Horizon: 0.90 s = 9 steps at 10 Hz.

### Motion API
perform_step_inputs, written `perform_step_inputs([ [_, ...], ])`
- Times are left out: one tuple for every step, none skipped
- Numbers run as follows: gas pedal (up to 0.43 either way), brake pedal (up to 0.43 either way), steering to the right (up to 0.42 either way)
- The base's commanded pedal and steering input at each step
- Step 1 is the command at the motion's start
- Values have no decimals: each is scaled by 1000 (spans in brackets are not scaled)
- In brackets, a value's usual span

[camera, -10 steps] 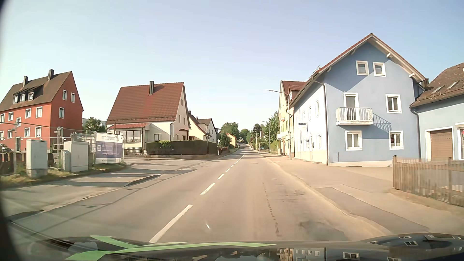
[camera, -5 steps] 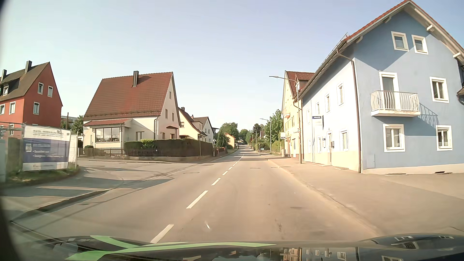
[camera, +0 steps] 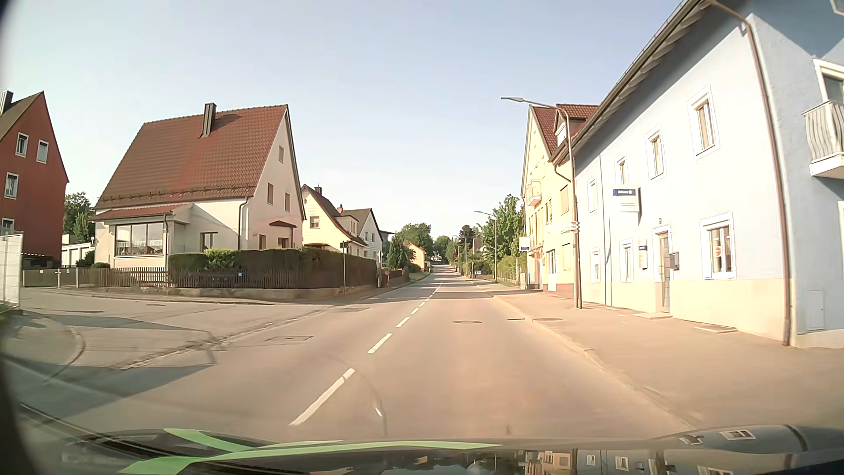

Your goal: Follow the waypoints while adhering to traffic rules and regulations

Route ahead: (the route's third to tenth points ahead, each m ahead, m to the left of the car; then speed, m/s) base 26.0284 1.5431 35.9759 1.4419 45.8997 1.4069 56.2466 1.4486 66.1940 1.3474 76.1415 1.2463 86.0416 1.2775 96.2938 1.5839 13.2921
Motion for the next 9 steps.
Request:
perform_step_inputs([
  [110,0,3],
  [118,0,6],
  [118,0,7],
  [118,0,6],
  [118,0,4],
  [110,0,4],
  [110,0,4],
  [110,0,4],
  [110,0,4],
])
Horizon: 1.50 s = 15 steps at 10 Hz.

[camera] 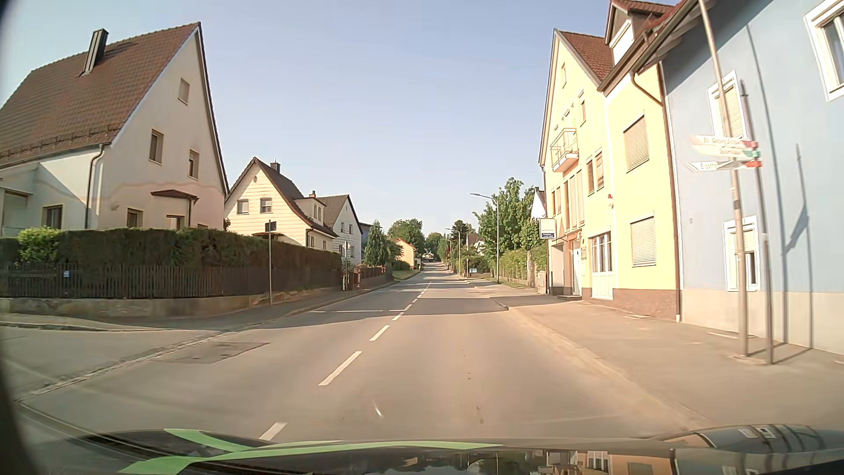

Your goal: Follow the waypoints while adhering to traffic rules and regulations

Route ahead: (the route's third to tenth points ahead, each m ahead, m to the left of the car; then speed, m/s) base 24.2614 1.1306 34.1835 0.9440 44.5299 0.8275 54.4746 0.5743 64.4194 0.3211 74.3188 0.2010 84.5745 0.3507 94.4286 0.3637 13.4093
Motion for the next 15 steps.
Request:
perform_step_inputs([
  [110,0,4],
  [118,0,3],
  [118,0,2],
  [130,0,1],
  [130,0,0],
  [130,0,-4],
  [130,0,-5],
  [130,0,-5],
  [138,0,-5],
  [150,0,-5],
  [157,0,-5],
  [157,0,-6],
  [157,0,-6],
  [157,0,-6],
  [157,0,-6],
])
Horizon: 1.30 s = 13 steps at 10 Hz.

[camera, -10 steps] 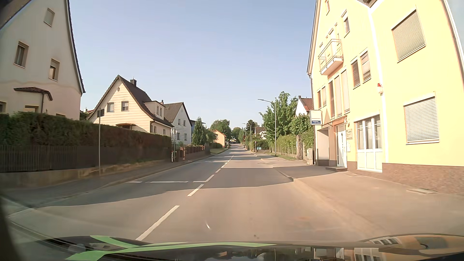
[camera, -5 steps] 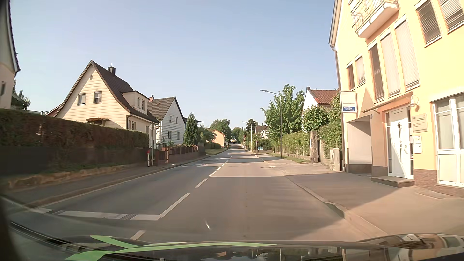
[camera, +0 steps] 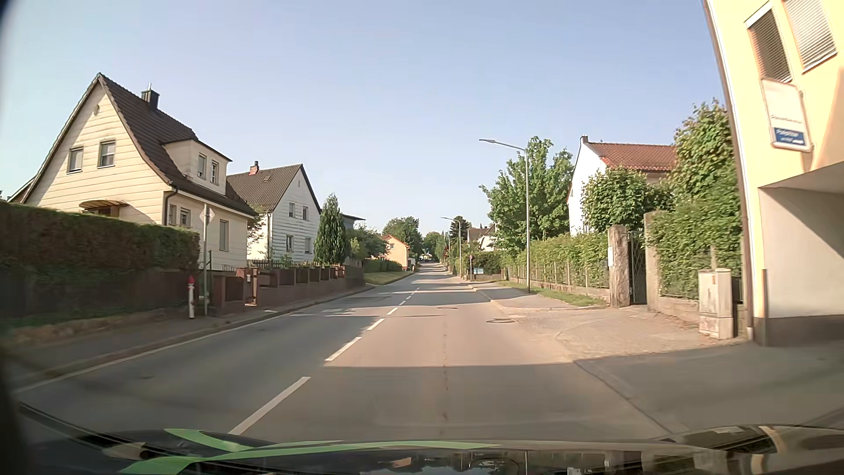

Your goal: Follow the waypoints while adhering to traffic rules and regulations

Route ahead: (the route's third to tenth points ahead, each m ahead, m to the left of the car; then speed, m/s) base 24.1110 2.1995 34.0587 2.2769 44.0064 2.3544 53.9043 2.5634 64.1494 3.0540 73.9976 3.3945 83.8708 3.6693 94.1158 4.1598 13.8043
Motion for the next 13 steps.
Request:
perform_step_inputs([
  [150,0,-6],
  [130,0,-7],
  [118,0,-7],
  [118,0,-7],
  [130,0,-7],
  [138,0,-8],
  [157,0,-8],
  [157,0,-9],
  [157,0,-9],
  [157,0,-9],
  [150,0,-9],
  [118,0,-9],
  [118,0,-9],
])
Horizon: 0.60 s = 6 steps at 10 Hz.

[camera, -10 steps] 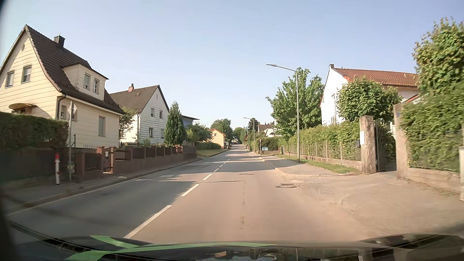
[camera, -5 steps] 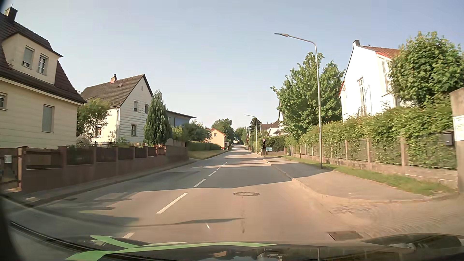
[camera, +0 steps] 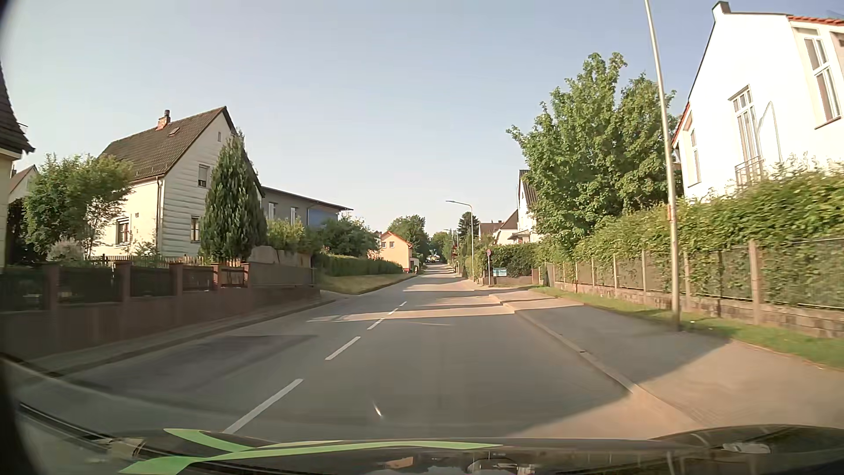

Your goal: Follow the waypoints while adhering to traffic rules and regulations

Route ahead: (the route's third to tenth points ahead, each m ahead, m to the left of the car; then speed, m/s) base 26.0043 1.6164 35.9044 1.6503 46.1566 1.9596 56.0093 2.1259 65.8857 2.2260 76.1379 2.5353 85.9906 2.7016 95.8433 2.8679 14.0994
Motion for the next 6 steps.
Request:
perform_step_inputs([
  [118,0,-9],
  [118,0,-8],
  [118,0,-5],
  [110,0,-2],
  [110,0,-2],
  [110,0,-2],
])
